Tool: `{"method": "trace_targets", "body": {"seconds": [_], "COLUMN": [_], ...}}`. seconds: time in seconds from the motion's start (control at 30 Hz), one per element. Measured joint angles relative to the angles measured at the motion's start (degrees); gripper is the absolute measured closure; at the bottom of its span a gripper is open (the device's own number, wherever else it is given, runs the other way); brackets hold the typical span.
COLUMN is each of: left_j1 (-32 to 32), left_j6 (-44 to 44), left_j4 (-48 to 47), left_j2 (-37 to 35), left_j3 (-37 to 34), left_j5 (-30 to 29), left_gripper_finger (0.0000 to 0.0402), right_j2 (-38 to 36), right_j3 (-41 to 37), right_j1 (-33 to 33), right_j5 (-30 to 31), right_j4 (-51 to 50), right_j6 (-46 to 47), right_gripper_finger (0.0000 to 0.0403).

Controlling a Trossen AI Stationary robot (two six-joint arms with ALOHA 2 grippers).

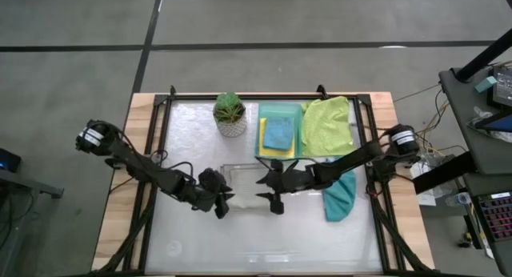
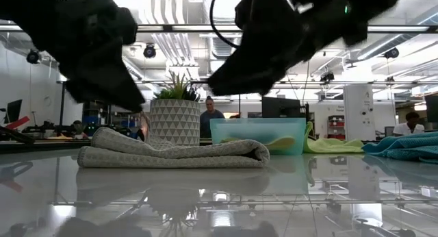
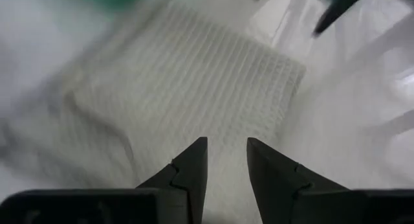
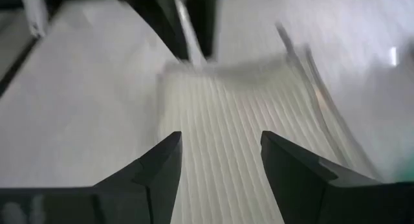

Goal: Fold microfiber towels
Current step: Put the folded gray microfiber cloth into the blue bin

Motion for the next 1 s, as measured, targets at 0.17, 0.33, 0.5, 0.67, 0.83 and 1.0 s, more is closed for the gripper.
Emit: {"method": "trace_targets", "body": {"seconds": [0.17, 0.33, 0.5, 0.67, 0.83, 1.0], "left_j1": [0.5, 1.6, 3.2, 4.6, 8.3, 9.9], "left_j6": [-13.3, -17.4, -20.0, -20.8, -24.7, -26.2], "left_j4": [-8.5, -10.4, -9.9, -9.7, -9.8, -9.6], "left_j2": [-3.0, -4.9, -4.3, -3.9, -2.2, 1.7], "left_j3": [0.0, -0.9, -1.1, -1.1, -1.1, -0.8], "left_j5": [8.3, 9.1, 9.7, 11.1, 11.0, 11.0], "left_gripper_finger": [0.0308, 0.0308, 0.0282, 0.0217, 0.0149, 0.0131], "right_j2": [-5.1, -7.3, -7.7, -7.9, -7.9, -6.4], "right_j3": [4.7, 4.2, 2.4, 1.6, 1.5, 0.5], "right_j1": [0.0, 0.0, 0.0, 0.1, 0.1, 0.1], "right_j5": [-0.3, -4.7, -4.8, -4.8, -4.3, -4.3], "right_j4": [-24.3, -27.4, -28.5, -28.8, -28.6, -28.7], "right_j6": [10.9, 17.8, 21.9, 22.3, 21.1, 22.9], "right_gripper_finger": [0.0202, 0.0202, 0.0202, 0.0202, 0.0202, 0.0202]}}
